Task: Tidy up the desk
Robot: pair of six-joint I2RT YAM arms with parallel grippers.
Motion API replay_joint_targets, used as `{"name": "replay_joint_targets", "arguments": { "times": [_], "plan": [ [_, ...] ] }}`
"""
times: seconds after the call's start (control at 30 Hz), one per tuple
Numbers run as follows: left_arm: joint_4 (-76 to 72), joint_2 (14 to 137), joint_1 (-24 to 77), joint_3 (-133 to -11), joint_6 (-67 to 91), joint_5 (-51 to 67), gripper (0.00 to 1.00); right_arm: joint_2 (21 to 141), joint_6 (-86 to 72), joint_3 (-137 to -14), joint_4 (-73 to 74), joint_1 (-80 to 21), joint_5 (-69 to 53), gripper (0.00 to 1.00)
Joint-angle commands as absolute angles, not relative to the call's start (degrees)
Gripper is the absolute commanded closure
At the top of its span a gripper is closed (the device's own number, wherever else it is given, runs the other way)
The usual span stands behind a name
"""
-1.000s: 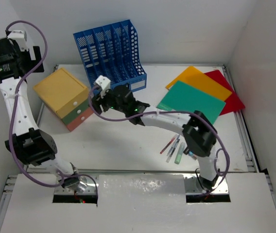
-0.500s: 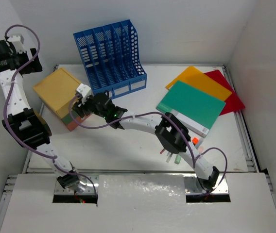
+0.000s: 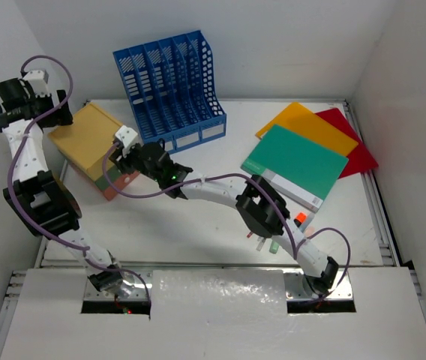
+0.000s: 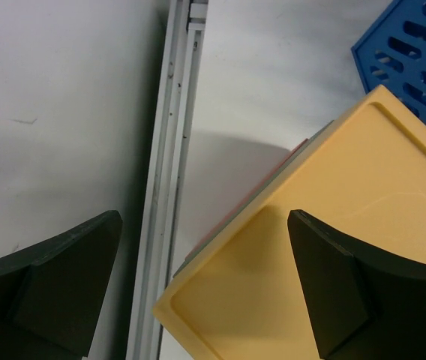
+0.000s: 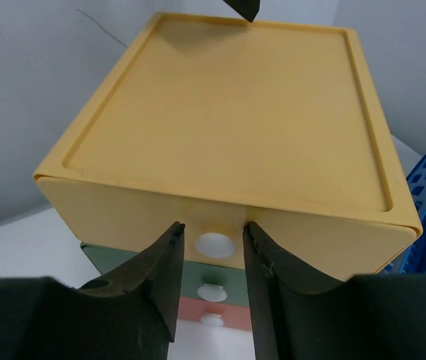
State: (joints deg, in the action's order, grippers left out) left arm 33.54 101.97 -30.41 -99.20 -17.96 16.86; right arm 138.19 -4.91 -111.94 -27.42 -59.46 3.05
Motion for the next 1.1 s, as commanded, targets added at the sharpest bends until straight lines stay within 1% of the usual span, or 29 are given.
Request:
{"name": "replay_joint_targets", "arguments": {
  "times": [0.0,0.27,0.47,0.63,0.7,0.73,0.8,0.83,0.87,0.97,1.07],
  "plan": [
    [32.6,99.0,-30.2,-98.5,-19.7,19.0,0.08,139.0,-4.8,-114.5,-30.9,-59.8,4.4,0.64],
    [32.3,98.2,-30.1,-97.6,-21.1,19.6,0.08,139.2,-4.7,-114.0,-30.6,-59.9,5.2,0.67],
    [32.3,98.0,-29.9,-96.2,-22.0,19.8,0.08,139.9,-4.8,-114.7,-30.8,-59.9,5.3,0.74],
    [31.9,97.7,-29.7,-95.4,-22.1,19.8,0.08,140.3,-4.1,-114.7,-30.6,-59.9,5.7,0.75],
    [31.8,97.7,-29.6,-95.6,-22.1,19.9,0.08,140.3,-4.1,-114.5,-30.8,-59.9,5.8,0.79],
    [31.6,97.6,-29.5,-95.6,-22.1,19.9,0.09,140.3,-4.2,-114.3,-31.1,-59.8,5.9,0.85],
    [31.6,97.6,-29.4,-95.5,-22.1,19.7,0.08,140.0,-4.1,-114.1,-31.0,-59.9,5.9,0.91],
    [31.6,97.5,-29.4,-95.6,-22.2,19.7,0.09,139.8,-4.1,-113.6,-30.9,-59.9,5.9,0.98],
    [31.6,97.5,-29.4,-95.5,-22.1,19.3,0.08,139.7,-4.1,-113.4,-30.8,-59.9,5.8,1.0],
    [31.2,97.4,-29.4,-95.4,-21.8,17.9,0.09,138.1,-4.0,-110.1,-31.6,-59.9,5.3,1.0],
    [30.8,97.3,-29.5,-95.2,-21.3,15.4,0.08,134.4,-3.5,-103.7,-34.2,-59.9,5.1,1.0]
  ]
}}
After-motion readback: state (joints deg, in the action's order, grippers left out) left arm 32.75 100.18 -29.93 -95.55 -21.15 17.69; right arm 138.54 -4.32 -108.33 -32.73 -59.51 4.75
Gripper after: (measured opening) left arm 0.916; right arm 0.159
